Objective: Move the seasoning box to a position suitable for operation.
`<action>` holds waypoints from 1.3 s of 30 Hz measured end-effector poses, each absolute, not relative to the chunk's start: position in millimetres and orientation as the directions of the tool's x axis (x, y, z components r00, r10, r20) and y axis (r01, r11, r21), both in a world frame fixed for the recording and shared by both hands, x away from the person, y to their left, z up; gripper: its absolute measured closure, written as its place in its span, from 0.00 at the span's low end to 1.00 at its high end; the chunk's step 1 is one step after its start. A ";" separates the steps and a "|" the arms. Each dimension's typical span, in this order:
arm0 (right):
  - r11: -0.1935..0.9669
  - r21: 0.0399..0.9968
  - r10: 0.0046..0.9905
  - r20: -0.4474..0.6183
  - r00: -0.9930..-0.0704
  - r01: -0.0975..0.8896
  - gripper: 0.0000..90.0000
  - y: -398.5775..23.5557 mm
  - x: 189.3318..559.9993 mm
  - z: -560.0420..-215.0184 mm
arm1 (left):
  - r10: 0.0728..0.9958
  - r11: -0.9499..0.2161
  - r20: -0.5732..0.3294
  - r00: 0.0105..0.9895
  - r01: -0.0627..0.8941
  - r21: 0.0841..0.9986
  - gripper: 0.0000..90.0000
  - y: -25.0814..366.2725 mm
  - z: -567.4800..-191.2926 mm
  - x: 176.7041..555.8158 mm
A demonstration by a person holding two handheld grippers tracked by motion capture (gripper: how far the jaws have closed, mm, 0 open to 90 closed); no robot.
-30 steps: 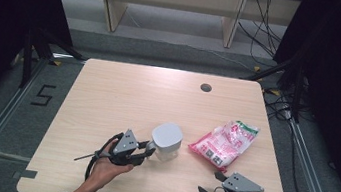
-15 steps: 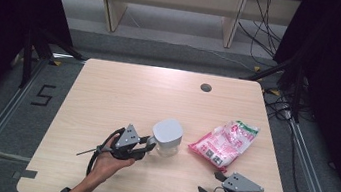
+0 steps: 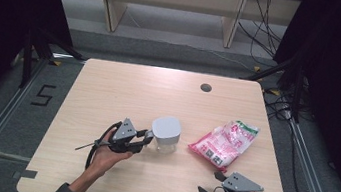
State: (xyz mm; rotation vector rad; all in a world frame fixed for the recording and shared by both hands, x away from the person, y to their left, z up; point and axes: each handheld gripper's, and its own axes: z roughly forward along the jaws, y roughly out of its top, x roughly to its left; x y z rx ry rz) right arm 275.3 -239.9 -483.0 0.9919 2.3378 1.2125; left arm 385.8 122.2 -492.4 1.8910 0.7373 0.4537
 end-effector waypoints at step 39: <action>0.363 0.797 0.728 0.081 -0.681 0.483 0.30 -241.6 272.2 -482.9 | 0.609 -0.343 0.012 0.793 0.250 0.905 0.76 122.8 -492.9 397.9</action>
